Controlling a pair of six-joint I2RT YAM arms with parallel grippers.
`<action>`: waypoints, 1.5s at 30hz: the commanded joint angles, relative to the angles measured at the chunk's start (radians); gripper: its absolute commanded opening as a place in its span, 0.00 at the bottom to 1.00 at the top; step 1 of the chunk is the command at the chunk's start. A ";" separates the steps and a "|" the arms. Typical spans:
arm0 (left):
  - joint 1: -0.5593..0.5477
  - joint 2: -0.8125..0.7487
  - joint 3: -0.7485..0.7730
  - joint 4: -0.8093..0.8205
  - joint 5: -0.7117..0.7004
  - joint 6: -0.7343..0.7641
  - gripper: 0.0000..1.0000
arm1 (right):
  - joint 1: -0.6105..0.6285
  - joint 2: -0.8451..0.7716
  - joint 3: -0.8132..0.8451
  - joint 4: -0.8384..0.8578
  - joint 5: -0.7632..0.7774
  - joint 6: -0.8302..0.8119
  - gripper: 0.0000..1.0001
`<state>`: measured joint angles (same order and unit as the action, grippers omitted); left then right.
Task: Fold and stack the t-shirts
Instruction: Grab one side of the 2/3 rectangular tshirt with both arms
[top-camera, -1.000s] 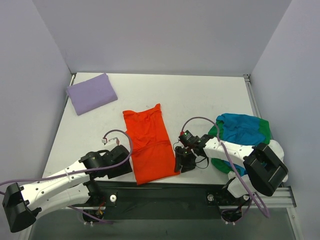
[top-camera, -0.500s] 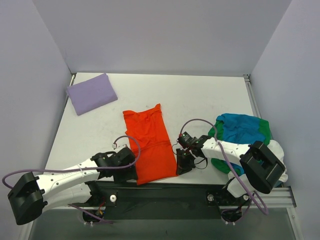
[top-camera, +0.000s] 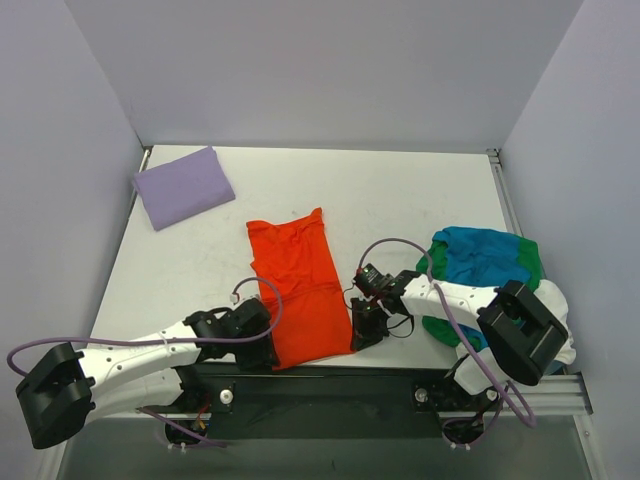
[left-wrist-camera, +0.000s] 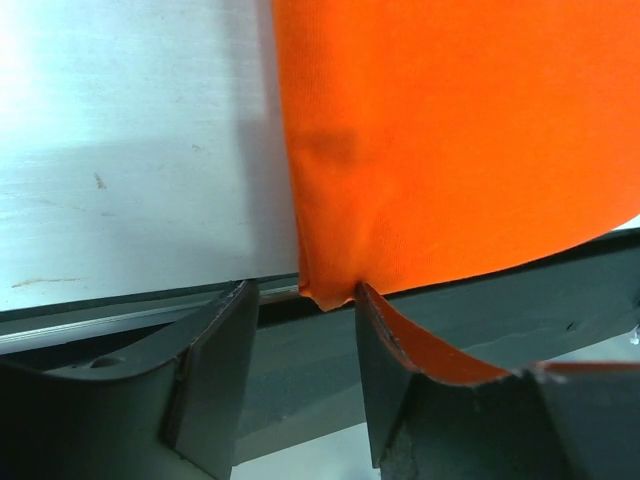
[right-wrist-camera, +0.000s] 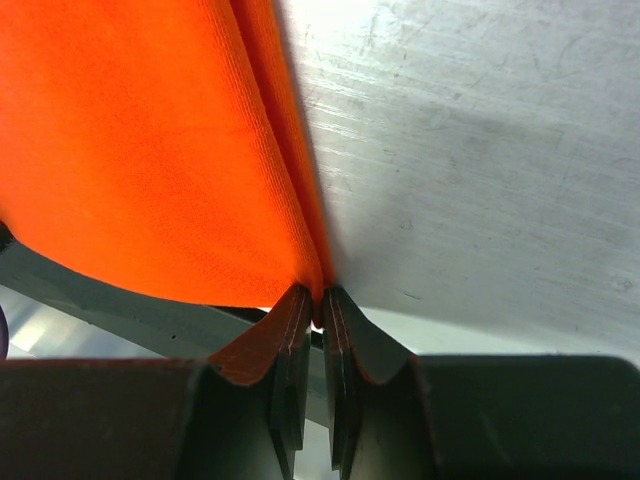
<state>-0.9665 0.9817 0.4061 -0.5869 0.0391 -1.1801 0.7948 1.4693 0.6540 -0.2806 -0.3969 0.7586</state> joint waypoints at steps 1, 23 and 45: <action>-0.006 -0.011 -0.010 0.024 0.007 -0.029 0.50 | 0.014 0.031 0.013 -0.039 0.023 0.001 0.11; -0.005 0.051 -0.039 0.119 0.028 -0.036 0.31 | 0.029 0.037 0.038 -0.038 0.023 0.022 0.11; 0.003 -0.130 0.043 -0.114 -0.039 -0.089 0.00 | 0.026 -0.043 0.099 -0.224 0.096 -0.007 0.00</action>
<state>-0.9668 0.8555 0.3908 -0.6243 0.0299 -1.2572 0.8192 1.4673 0.7204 -0.3828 -0.3504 0.7746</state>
